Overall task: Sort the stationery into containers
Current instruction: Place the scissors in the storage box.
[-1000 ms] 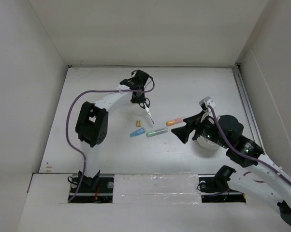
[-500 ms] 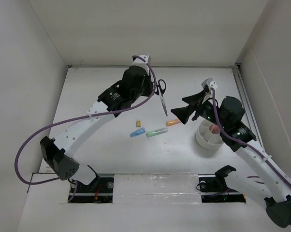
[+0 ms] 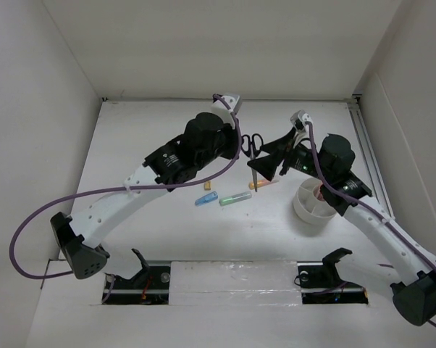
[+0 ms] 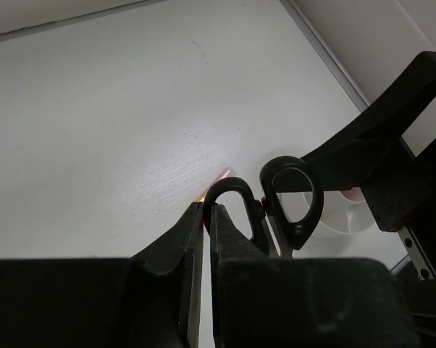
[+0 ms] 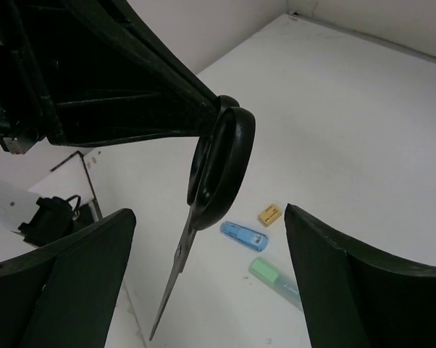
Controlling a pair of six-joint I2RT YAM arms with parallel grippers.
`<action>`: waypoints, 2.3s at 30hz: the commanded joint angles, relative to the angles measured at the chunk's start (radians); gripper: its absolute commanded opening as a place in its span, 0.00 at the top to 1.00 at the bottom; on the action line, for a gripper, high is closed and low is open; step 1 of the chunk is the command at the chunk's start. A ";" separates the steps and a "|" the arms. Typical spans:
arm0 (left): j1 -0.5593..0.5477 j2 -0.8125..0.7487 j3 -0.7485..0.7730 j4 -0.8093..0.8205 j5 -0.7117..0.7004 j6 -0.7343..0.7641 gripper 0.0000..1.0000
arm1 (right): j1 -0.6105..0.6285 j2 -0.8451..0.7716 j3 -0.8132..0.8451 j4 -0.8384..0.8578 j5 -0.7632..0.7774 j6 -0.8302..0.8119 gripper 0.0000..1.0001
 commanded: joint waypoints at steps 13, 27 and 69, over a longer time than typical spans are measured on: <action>-0.032 -0.104 -0.046 0.080 0.066 0.038 1.00 | 0.028 0.115 0.110 0.151 -0.028 0.101 0.54; -0.043 -0.225 -0.059 0.114 -0.079 -0.074 0.00 | -0.041 -0.035 0.042 0.114 0.191 0.063 1.00; -0.043 -0.696 -0.594 -0.066 -0.009 -0.111 0.00 | -0.578 -0.733 -0.689 0.581 0.614 -0.106 1.00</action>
